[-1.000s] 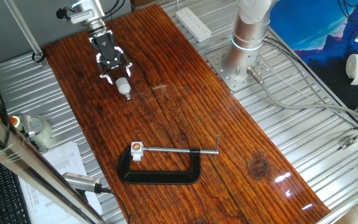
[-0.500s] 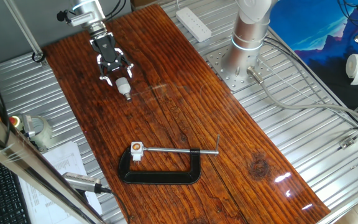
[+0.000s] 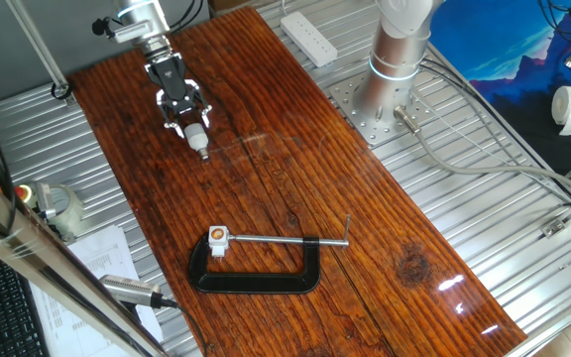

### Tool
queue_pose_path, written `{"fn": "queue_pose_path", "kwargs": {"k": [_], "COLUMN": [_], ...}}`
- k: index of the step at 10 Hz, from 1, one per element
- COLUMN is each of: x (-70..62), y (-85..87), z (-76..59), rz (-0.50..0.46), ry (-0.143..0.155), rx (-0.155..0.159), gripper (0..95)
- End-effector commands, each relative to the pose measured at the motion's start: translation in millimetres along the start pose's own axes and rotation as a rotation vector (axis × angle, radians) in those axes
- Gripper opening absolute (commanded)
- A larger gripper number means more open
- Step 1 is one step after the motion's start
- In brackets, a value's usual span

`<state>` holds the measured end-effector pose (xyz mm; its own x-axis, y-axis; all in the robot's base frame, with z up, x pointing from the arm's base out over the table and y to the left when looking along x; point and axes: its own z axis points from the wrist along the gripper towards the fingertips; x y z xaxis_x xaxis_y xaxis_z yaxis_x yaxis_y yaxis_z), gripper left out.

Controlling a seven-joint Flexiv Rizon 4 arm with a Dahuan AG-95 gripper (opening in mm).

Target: Install the light bulb by rotating it

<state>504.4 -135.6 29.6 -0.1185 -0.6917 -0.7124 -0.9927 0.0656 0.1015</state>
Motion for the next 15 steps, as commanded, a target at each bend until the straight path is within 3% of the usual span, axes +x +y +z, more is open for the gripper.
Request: {"fn": "queue_pose_path", "kwargs": {"k": [1, 2, 6, 7, 8, 9, 15], "x": [-0.2, -0.2, -0.1, -0.3, -1.5, -3.6, -26.7], "y": [0.2, 0.2, 0.3, 0.3, 0.3, 0.5, 3.2], "z": [-0.2, -0.3, -0.7, -1.0, -2.6, -5.3, -30.7], "rz": [-0.005, -0.008, 0.004, 0.007, 0.012, 0.022, 0.119], "ry": [-0.010, -0.026, -0.021, -0.019, -0.017, -0.006, 0.033], "rx": [0.001, 0.000, 0.000, 0.000, -0.002, -0.003, -0.001], "gripper": [57.0, 38.0, 38.0, 19.0, 19.0, 0.0, 0.0]}}
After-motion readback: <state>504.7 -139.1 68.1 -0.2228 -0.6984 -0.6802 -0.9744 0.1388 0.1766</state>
